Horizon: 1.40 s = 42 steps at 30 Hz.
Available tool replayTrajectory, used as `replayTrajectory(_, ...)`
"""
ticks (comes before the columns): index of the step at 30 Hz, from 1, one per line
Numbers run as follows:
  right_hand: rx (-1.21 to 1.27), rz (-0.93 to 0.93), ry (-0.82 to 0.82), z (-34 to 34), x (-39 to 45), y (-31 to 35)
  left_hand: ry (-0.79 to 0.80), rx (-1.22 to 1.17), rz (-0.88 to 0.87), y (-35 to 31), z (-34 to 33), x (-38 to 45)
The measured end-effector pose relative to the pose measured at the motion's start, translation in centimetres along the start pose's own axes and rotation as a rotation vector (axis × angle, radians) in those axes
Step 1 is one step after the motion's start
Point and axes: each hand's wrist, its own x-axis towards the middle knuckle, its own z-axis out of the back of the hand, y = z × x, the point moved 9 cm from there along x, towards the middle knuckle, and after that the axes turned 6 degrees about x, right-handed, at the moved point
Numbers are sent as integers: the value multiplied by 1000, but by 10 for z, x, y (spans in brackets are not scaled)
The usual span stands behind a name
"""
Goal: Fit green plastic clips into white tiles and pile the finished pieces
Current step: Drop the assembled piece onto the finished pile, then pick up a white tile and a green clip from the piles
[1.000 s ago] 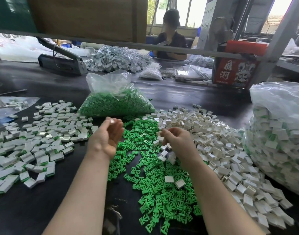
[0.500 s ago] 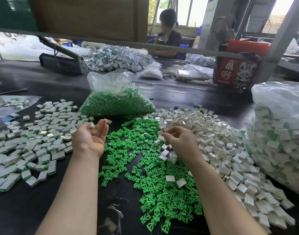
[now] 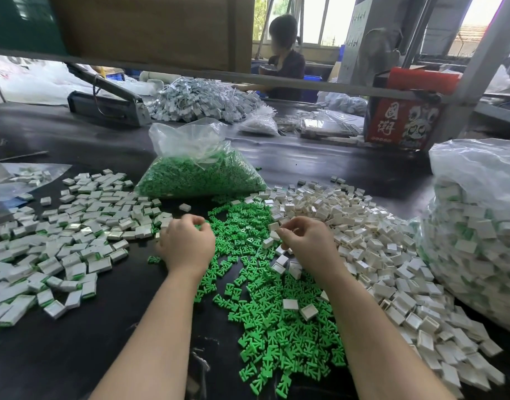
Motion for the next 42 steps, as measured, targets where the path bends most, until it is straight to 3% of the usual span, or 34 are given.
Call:
replayTrajectory(3, -2, 0, -4, 1, 0, 0, 135, 207, -4, -1, -19, -1)
replayTrajectory(7, -8, -1, -2, 0, 1, -2, 296, 175, -87, -13, -40, -6)
replayTrajectory(10, -43, 16, -8, 1, 1, -1, 406, 9, -144, -30, -50, -19)
replayTrajectory(13, -36, 1, -7, 2, 2, -4, 232, 136, -87, -26, -35, -18)
replayTrajectory(16, -19, -3, -4, 3, 1, -4, 37, 235, 119, -7, -9, -15)
replayTrajectory(20, -20, -6, 5, 2, 1, -3, -11, 196, 267, 10, -1, -15)
replayTrajectory(24, -9, -13, 8, 4, 2, -5, 2, 142, 301, 15, -3, -10)
replayTrajectory(26, -6, -15, 7, 5, 2, -4, 18, 82, 253, 10, -7, -10)
replayTrajectory(30, -16, -25, 7, 5, 1, -4, 38, -34, -13, -16, -13, -11)
replayTrajectory(33, -108, 8, -3, 6, 2, -2, 51, 210, -146, -20, -16, -9)
replayTrajectory(36, -243, 58, 9, 5, 2, 1, 281, 373, -145, -9, -41, -11)
replayTrajectory(42, -428, 75, 76, 0, 1, 3, 539, 276, -339, -42, -75, -38)
